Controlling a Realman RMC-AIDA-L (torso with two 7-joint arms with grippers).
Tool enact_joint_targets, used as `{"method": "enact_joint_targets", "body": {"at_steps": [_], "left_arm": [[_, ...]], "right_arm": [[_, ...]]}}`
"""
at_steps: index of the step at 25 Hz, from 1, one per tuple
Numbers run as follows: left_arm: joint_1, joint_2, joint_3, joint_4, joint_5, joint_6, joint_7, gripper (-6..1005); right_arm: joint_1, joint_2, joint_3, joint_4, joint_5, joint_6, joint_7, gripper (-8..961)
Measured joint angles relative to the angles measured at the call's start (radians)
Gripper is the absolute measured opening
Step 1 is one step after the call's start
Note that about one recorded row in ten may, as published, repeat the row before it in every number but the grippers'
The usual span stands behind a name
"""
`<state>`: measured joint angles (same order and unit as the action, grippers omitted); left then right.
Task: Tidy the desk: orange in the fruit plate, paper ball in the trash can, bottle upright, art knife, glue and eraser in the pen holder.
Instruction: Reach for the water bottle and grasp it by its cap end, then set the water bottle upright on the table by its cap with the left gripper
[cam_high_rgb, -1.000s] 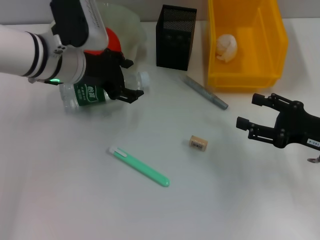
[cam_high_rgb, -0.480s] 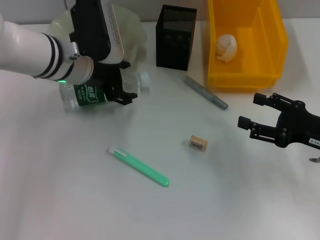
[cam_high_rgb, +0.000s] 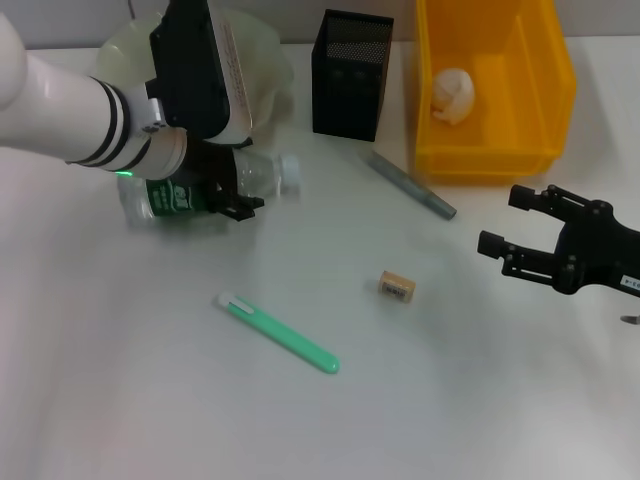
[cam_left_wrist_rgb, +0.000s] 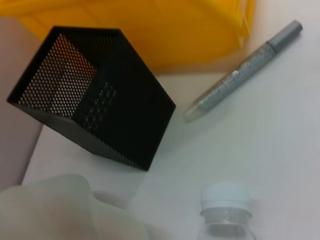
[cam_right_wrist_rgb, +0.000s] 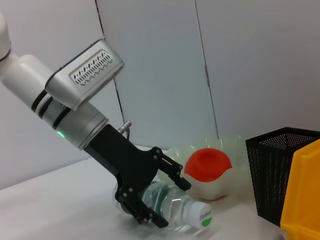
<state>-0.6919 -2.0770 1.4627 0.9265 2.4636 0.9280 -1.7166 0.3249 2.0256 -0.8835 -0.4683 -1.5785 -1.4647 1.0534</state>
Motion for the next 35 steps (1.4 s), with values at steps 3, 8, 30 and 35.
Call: {"method": "enact_joint_targets", "body": {"at_steps": [3, 8, 30, 35], "left_arm": [[0.01, -0.001, 0.039, 0.031, 0.003, 0.006, -0.032, 809], [0.03, -0.002, 0.109, 0.075, -0.002, 0.007, -0.057, 810], [0.013, -0.003, 0.261, 0.075, 0.056, -0.032, -0.137, 760], [0.018, -0.003, 0.267, 0.113, 0.061, -0.019, -0.151, 554]], "right_arm": [[0.0, 0.0, 0.0, -0.001, 0.0, 0.0, 0.0, 827], [0.0, 0.0, -0.003, -0.001, 0.0, 0.0, 0.002, 827], [0.005, 0.001, 0.0, -0.001, 0.0, 0.0, 0.002, 827], [0.005, 0.001, 0.0, -0.002, 0.0, 0.0, 0.002, 827]]}}
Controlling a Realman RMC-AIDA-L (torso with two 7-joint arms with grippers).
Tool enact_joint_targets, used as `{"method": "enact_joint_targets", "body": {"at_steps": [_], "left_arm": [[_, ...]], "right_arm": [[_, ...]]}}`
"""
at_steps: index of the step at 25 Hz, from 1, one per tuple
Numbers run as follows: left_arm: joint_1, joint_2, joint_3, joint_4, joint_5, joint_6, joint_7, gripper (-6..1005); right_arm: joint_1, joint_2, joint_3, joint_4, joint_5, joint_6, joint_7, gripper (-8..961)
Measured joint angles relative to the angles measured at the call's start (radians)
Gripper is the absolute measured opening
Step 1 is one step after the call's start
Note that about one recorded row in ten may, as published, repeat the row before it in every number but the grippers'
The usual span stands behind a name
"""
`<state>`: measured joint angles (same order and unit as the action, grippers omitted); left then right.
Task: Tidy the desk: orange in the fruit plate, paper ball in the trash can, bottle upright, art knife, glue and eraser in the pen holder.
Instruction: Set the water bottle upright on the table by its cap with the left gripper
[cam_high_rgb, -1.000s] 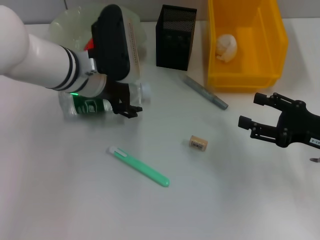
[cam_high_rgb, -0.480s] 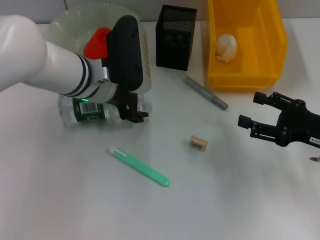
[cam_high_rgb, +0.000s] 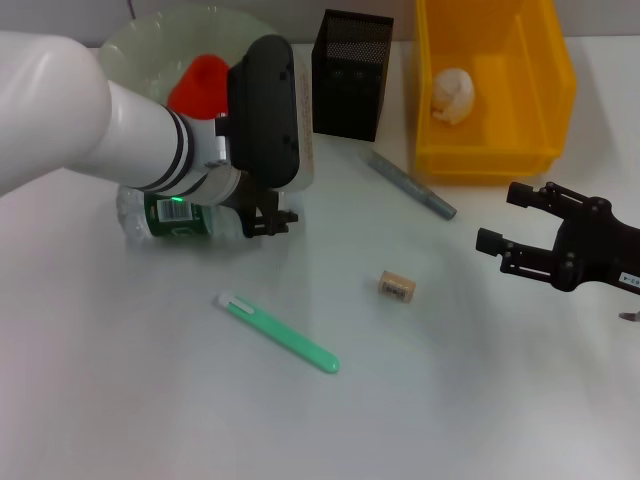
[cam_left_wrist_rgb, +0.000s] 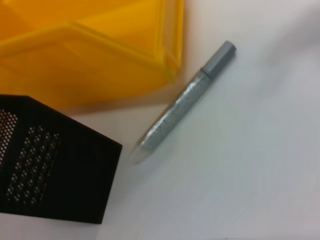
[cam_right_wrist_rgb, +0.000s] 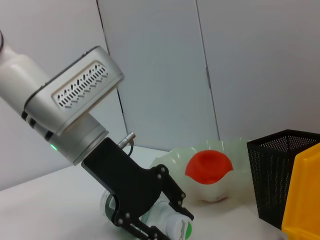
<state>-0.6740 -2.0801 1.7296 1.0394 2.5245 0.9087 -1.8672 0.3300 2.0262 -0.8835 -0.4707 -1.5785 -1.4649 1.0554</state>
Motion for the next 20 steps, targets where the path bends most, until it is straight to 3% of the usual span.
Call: {"method": "enact_joint_targets", "body": {"at_steps": [3, 8, 13, 16, 20], "left_arm": [[0.004, 0.0, -0.005, 0.034, -0.003, 0.019, -0.029, 449], [0.033, 0.005, -0.056, 0.149, -0.044, 0.099, -0.099, 449], [0.067, 0.008, -0.188, 0.243, -0.182, 0.214, -0.122, 448], [0.079, 0.01, -0.321, 0.242, -0.318, 0.279, -0.113, 448], [0.092, 0.011, -0.398, 0.226, -0.386, 0.295, -0.107, 449]], "right_arm": [[0.001, -0.002, 0.0, 0.0, 0.0, 0.0, 0.0, 827], [0.001, -0.005, 0.0, 0.0, 0.0, 0.0, 0.002, 827], [0.005, -0.007, 0.0, 0.0, 0.0, -0.001, 0.002, 827], [0.01, -0.009, -0.006, -0.002, 0.0, -0.011, 0.01, 827], [0.012, -0.012, -0.008, -0.002, 0.0, -0.032, 0.013, 827]]}}
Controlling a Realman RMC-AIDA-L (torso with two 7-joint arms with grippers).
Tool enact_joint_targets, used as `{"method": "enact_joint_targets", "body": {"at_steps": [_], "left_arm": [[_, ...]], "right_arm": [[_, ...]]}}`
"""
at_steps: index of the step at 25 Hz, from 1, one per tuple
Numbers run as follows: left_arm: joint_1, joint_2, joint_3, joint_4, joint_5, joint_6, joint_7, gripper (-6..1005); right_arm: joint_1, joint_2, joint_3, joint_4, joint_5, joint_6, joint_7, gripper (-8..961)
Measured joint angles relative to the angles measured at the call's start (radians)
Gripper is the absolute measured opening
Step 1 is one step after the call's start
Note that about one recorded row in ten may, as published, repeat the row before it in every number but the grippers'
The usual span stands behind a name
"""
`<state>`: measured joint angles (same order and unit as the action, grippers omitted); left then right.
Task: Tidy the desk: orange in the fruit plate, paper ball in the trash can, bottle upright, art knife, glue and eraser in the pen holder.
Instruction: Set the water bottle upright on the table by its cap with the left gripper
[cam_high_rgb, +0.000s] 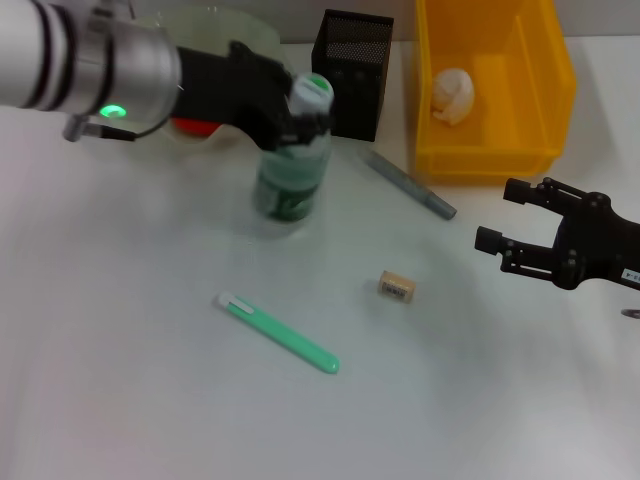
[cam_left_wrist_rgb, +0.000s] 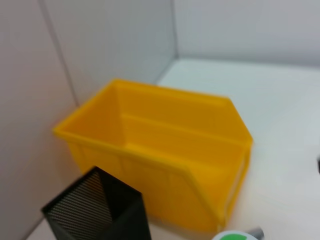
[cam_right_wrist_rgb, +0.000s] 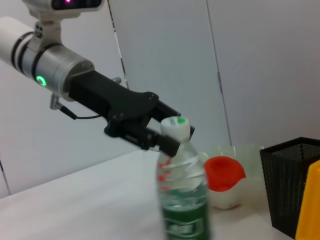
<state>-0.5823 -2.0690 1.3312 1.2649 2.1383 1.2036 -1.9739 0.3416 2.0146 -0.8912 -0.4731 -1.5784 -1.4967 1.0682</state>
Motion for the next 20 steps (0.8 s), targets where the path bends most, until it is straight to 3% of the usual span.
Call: {"method": "enact_joint_targets", "body": {"at_steps": [6, 8, 9, 11, 20], "left_arm": [[0.026, 0.004, -0.185, -0.117, -0.174, 0.041, 0.113, 452], [0.026, 0.004, -0.185, -0.117, -0.174, 0.041, 0.113, 453], [0.022, 0.006, -0.261, -0.184, -0.226, 0.063, 0.147, 453], [0.02, 0.006, -0.324, -0.231, -0.26, 0.086, 0.169, 454], [0.055, 0.007, -0.466, -0.259, -0.297, 0.196, 0.234, 459]], "right_arm": [[0.002, -0.002, -0.003, -0.001, 0.0, -0.009, 0.0, 827], [0.002, -0.002, -0.003, -0.001, -0.005, -0.009, 0.001, 827], [0.003, -0.002, -0.004, -0.001, -0.008, -0.01, 0.001, 828], [0.008, -0.002, -0.003, -0.001, -0.01, -0.017, 0.001, 828], [0.021, 0.003, -0.003, -0.001, -0.048, -0.036, 0.003, 828]]}}
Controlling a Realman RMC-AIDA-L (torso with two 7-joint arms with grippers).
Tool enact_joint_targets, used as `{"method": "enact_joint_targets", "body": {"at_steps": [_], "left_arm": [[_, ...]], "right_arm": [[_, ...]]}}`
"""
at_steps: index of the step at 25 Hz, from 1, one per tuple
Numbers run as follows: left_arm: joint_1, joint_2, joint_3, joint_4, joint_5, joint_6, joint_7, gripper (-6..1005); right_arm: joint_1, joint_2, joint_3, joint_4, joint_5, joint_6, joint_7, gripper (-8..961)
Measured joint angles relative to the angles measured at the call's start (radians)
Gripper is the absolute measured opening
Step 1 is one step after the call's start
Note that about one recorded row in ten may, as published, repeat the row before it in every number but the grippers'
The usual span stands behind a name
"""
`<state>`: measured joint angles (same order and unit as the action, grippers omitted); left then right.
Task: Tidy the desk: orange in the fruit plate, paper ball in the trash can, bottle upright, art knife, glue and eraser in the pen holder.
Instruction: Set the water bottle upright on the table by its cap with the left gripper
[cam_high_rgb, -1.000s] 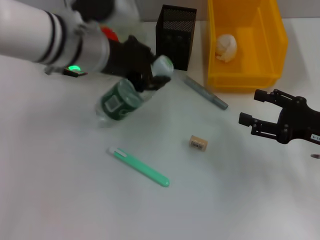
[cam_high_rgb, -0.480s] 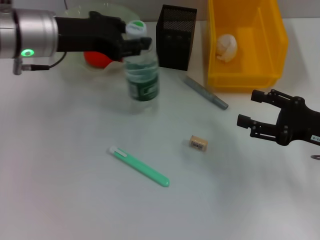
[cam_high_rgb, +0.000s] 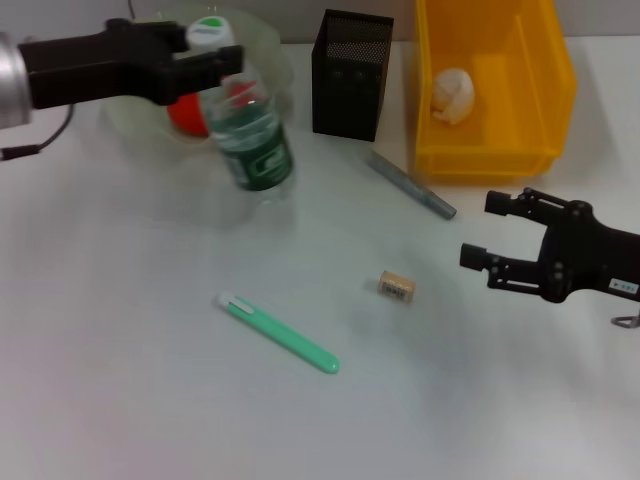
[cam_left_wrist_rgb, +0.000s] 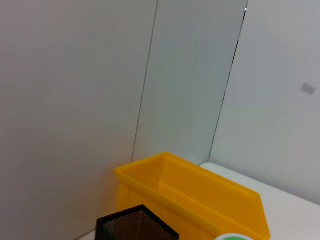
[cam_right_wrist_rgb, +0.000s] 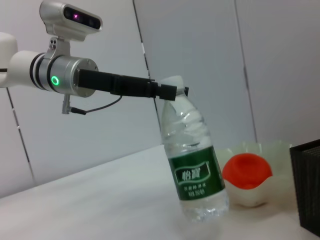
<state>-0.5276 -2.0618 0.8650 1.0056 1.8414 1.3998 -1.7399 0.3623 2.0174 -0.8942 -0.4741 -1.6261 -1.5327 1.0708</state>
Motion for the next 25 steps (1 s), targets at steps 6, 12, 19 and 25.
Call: {"method": "enact_joint_targets", "body": {"at_steps": [6, 12, 19, 25], "left_arm": [[0.048, 0.002, -0.095, -0.001, -0.014, 0.054, 0.035, 462], [0.09, 0.015, -0.169, -0.005, -0.023, 0.064, 0.059, 465], [0.105, 0.015, -0.236, -0.06, -0.029, 0.044, 0.138, 468], [0.105, 0.008, -0.248, -0.101, -0.03, -0.033, 0.201, 472]], "right_arm": [[0.011, 0.007, 0.0, 0.001, -0.036, 0.004, 0.0, 828], [0.021, 0.017, -0.003, 0.005, -0.057, 0.002, 0.0, 828], [0.033, 0.023, -0.003, 0.007, -0.071, 0.002, 0.0, 828], [0.04, 0.023, -0.003, 0.008, -0.071, 0.002, 0.005, 828]]}}
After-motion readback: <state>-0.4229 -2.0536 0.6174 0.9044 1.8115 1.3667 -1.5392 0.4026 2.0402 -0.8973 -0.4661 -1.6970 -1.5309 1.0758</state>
